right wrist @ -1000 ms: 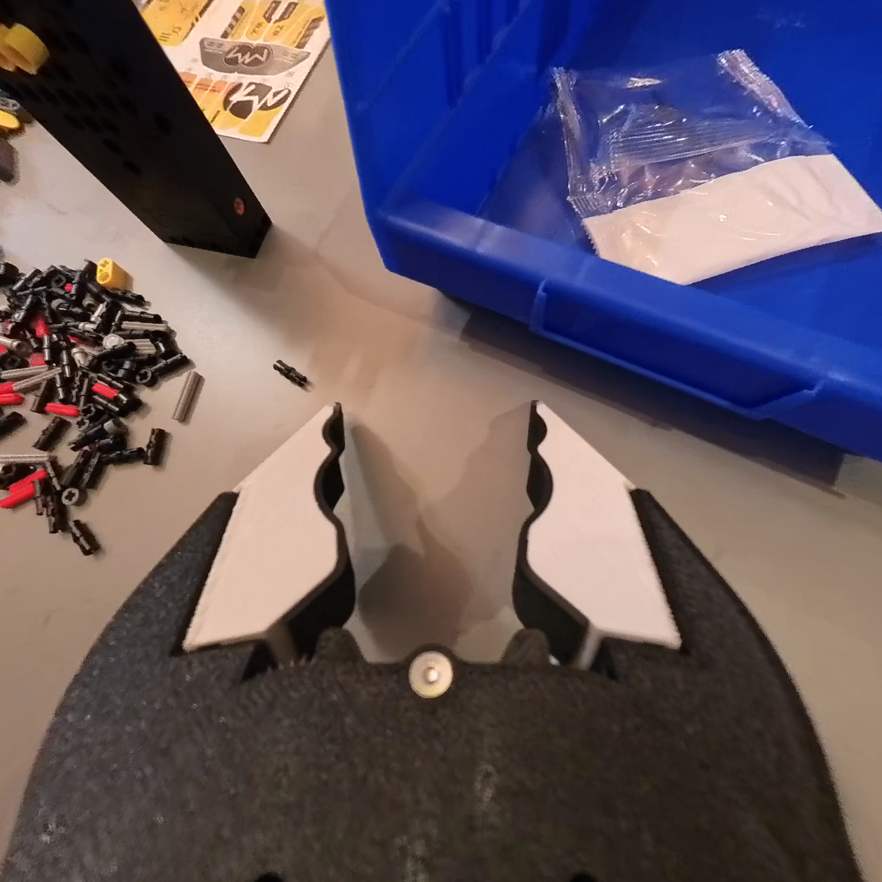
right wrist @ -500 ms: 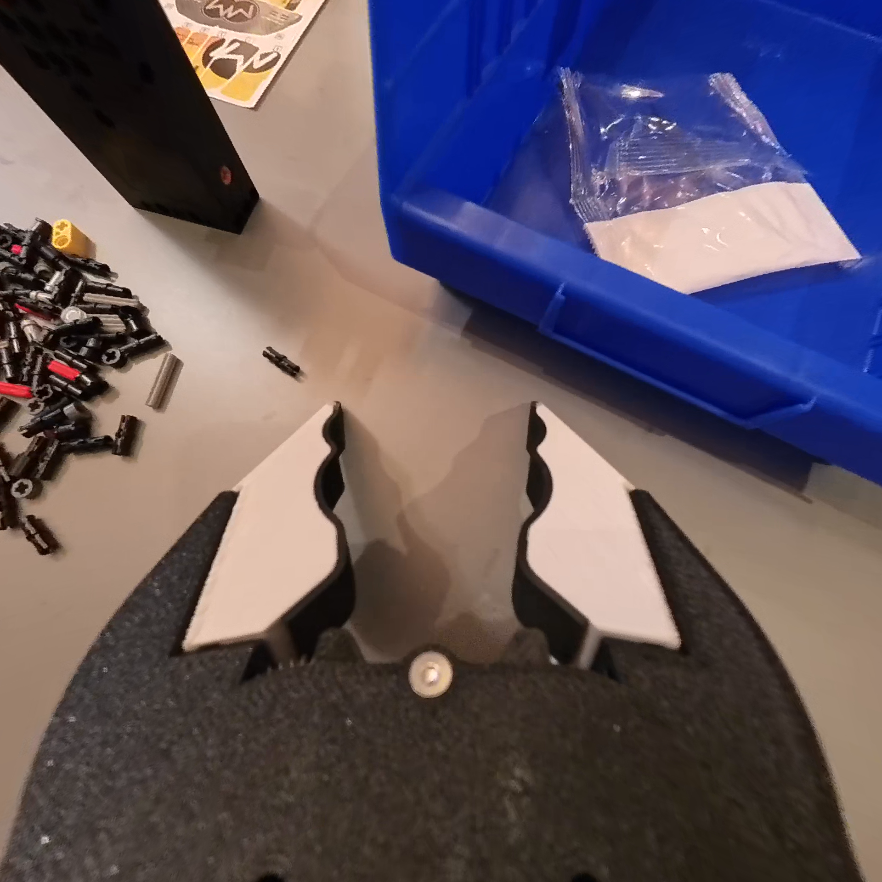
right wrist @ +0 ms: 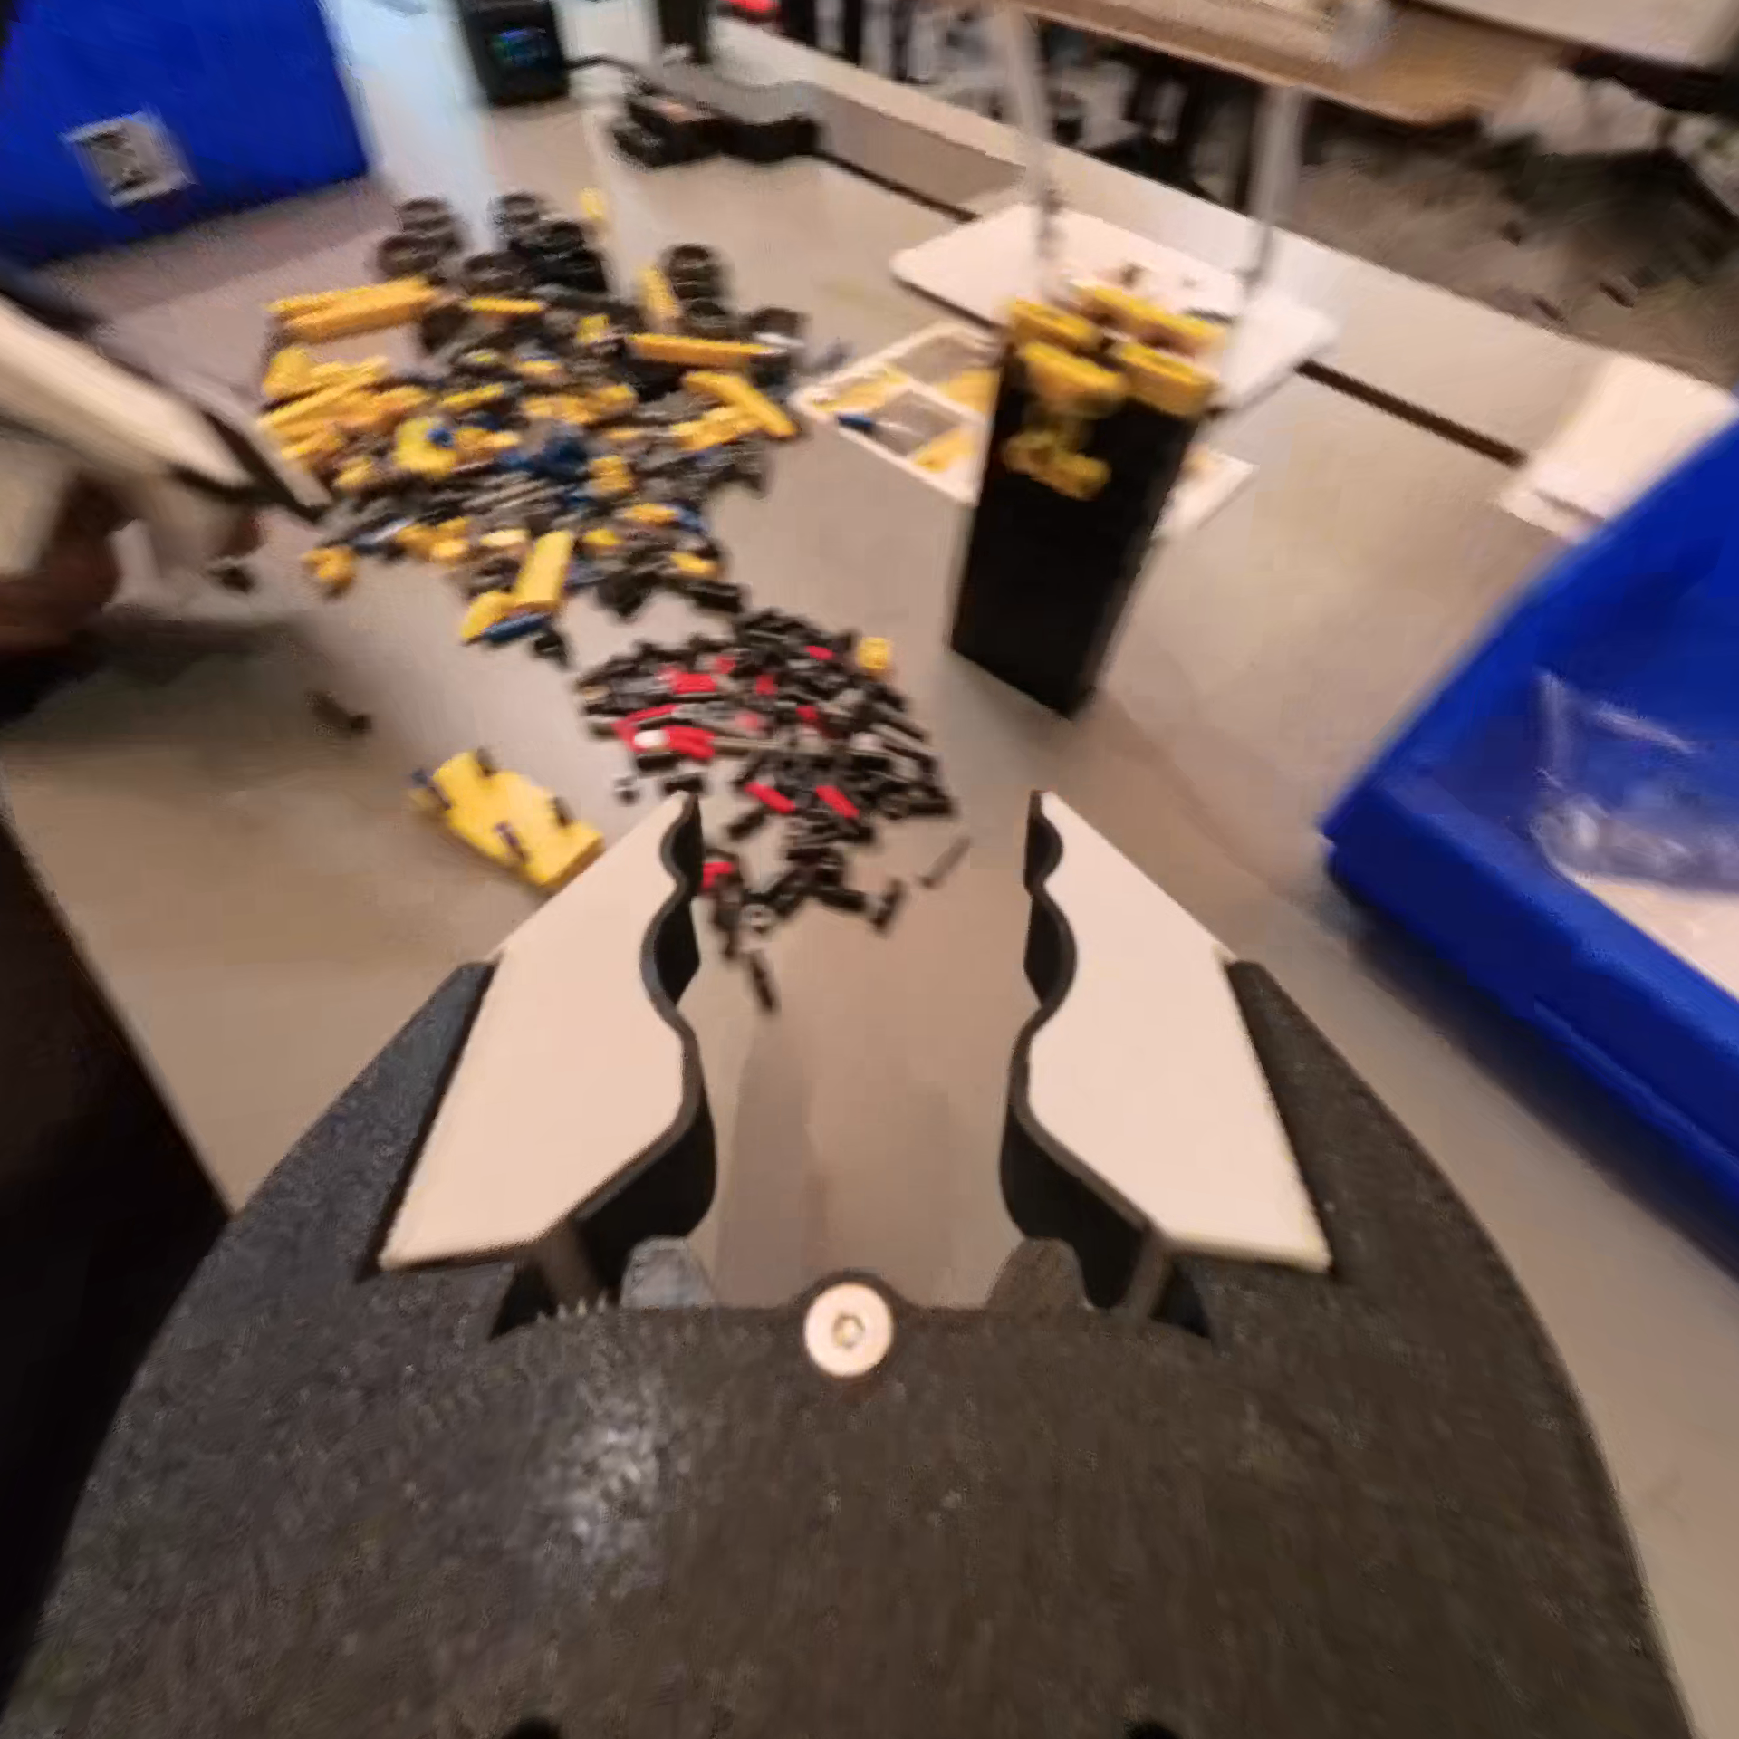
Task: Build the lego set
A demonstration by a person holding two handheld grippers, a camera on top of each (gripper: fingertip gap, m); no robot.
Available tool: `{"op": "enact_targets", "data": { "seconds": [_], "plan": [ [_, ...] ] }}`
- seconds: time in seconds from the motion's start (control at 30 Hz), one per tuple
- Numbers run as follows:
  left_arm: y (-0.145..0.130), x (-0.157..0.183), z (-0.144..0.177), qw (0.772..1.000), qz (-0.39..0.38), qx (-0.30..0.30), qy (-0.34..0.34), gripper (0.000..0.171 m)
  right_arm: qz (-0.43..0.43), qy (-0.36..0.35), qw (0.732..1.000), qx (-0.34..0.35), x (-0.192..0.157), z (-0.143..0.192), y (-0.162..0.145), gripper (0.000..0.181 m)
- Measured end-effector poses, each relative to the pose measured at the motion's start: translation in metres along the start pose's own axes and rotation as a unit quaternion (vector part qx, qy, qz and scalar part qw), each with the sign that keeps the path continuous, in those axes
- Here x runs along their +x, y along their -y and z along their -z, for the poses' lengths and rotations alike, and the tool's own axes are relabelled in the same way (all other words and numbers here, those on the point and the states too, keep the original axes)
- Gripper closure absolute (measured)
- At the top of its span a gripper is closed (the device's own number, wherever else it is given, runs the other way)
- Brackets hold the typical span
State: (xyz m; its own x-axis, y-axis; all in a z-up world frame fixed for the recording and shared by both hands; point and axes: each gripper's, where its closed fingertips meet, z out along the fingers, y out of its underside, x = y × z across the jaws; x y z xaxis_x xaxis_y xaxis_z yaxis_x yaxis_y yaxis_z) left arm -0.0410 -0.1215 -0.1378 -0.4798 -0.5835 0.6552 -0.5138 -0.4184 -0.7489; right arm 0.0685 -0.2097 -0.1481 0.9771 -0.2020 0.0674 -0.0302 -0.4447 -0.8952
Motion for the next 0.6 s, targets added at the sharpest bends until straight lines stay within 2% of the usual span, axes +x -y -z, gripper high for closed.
{"op": "enact_targets", "data": {
  "seconds": [0.13,0.23,0.33,0.47,0.6],
  "plan": [
    [-0.024,-0.001,-0.010,0.984,-0.126,-0.093,0.081,0.150,0.054,0.099,0.994,0.009,-0.056,-0.010,0.001,0.112],
    [-0.036,-0.012,-0.011,0.956,-0.211,-0.146,0.145,0.148,0.034,0.154,0.987,0.034,-0.076,-0.020,0.004,0.113],
    [-0.042,-0.024,-0.011,0.925,-0.274,-0.176,0.195,0.129,0.025,0.172,0.984,0.035,-0.082,-0.029,0.000,0.113],
    [-0.053,-0.028,-0.020,0.914,-0.287,-0.212,0.192,0.124,0.022,0.167,0.985,0.045,-0.080,-0.028,0.003,0.114],
    [-0.052,-0.036,-0.030,0.909,-0.291,-0.230,0.192,0.124,0.010,0.172,0.983,0.059,-0.078,-0.025,0.006,0.116]
  ]
}}
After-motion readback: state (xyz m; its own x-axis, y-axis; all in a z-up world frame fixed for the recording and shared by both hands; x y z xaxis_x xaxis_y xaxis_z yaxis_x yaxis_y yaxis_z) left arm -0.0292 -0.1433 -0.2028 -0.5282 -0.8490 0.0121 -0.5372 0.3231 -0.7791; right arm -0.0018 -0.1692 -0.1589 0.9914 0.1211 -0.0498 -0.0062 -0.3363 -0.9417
